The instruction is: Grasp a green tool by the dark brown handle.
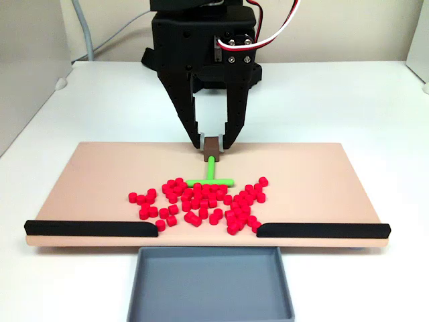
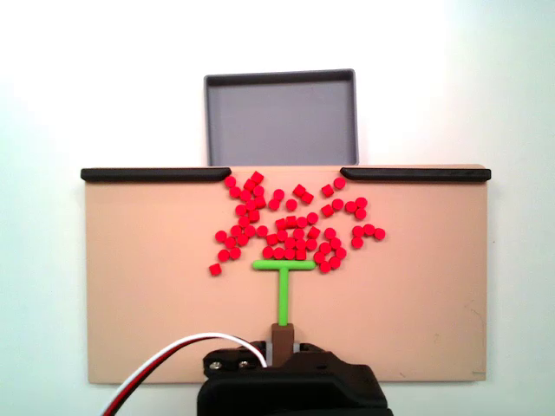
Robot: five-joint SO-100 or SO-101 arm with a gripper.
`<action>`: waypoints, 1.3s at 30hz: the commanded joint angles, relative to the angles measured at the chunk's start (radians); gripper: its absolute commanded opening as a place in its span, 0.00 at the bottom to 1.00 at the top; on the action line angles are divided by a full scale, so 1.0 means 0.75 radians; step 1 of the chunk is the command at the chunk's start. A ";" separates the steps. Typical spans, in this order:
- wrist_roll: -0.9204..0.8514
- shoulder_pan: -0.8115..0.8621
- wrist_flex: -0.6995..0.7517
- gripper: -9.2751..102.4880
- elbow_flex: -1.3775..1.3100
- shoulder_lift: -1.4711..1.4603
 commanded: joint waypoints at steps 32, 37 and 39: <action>0.053 -0.016 0.360 0.08 -0.448 0.029; 0.025 -0.012 0.360 0.08 -0.434 0.033; 0.041 -0.025 0.360 0.08 -0.446 0.006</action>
